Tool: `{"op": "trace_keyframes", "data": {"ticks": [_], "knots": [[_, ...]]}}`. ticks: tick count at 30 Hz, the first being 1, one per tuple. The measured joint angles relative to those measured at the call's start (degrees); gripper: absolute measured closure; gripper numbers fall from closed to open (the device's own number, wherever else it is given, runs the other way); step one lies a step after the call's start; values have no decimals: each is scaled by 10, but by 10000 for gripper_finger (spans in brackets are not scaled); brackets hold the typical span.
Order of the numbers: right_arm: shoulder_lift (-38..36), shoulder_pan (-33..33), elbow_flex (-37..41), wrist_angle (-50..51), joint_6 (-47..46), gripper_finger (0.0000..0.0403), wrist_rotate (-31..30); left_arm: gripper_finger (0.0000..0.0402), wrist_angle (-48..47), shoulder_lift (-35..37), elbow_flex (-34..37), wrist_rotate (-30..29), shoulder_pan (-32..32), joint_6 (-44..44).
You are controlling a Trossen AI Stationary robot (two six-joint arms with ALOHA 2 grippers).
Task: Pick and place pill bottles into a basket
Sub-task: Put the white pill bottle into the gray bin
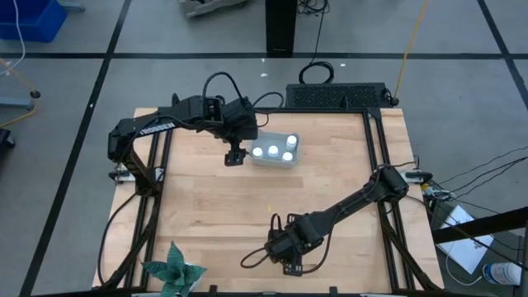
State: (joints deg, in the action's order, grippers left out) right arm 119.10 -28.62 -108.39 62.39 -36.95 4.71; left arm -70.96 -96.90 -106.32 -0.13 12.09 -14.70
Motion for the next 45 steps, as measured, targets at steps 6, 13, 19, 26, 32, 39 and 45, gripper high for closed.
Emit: {"op": "trace_keyframes", "data": {"ticks": [6, 13, 19, 26, 32, 39, 45], "knots": [[0, 2, 42, -26, -3, 167, 16, 78, 0, 0, 0, 0, 0, -6], [0, 5, 47, -38, 3, 171, 22, 78, 1, 0, 0, 0, 0, -6], [0, 12, 48, -39, 21, 170, 13, 78, 1, 0, 0, 0, 0, -6], [2, 16, 49, -39, 14, 170, 42, 78, 0, 2, 0, 0, 0, -6], [2, 17, 49, -38, 19, 177, 29, 78, 4, 6, 0, 0, 3, -9], [2, 18, 49, -40, 35, 182, 25, 78, 3, 19, 1, -1, 5, -2], [2, 34, 49, -84, 72, 175, 11, 78, 7, 27, 0, 0, 5, 3]]}}
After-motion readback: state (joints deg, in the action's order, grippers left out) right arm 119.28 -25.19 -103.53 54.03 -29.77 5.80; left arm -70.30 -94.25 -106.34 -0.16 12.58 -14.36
